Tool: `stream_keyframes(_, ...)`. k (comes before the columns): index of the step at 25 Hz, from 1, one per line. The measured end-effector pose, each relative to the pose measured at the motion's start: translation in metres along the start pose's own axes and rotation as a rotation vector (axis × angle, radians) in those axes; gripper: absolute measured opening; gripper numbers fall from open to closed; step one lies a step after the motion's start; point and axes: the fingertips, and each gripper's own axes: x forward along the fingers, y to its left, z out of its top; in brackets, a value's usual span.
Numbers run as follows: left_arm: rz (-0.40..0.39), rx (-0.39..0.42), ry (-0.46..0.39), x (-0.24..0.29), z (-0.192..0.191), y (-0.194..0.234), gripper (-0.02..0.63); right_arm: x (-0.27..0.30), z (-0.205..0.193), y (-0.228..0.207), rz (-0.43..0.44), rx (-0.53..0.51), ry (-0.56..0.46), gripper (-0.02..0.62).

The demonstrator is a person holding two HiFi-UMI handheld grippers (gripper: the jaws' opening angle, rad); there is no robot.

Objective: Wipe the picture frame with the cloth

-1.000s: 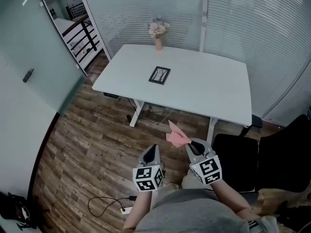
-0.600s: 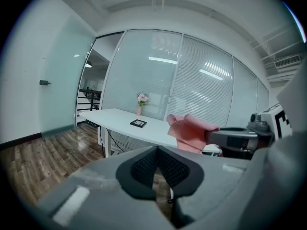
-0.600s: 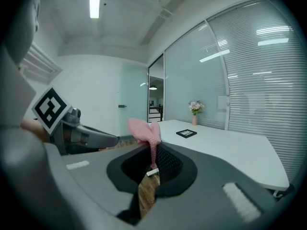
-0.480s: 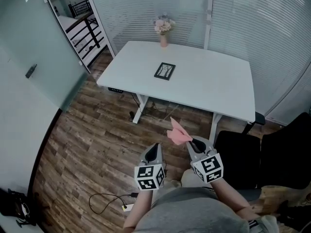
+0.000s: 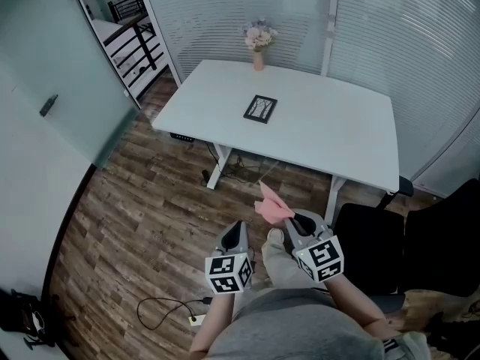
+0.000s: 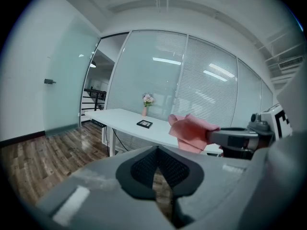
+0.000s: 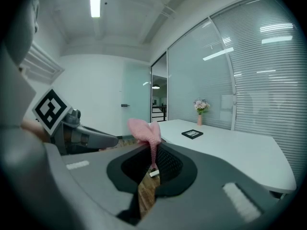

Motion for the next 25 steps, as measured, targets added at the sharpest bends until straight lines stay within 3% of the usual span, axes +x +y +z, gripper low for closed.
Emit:
stream_keyframes(9, 0.004, -0.006, 0.001, 0.051, 0.023, 0.035, 0.002, 0.061, 0.013, -0.025, 0.012, -0.014, -0.002, 0.017)
stream_keyframes(25, -0.02, 0.009, 0.017, 0.184, 0.094, 0.092, 0.002, 0.185, 0.061, -0.114, -0.016, -0.019, -0.018, 0.017)
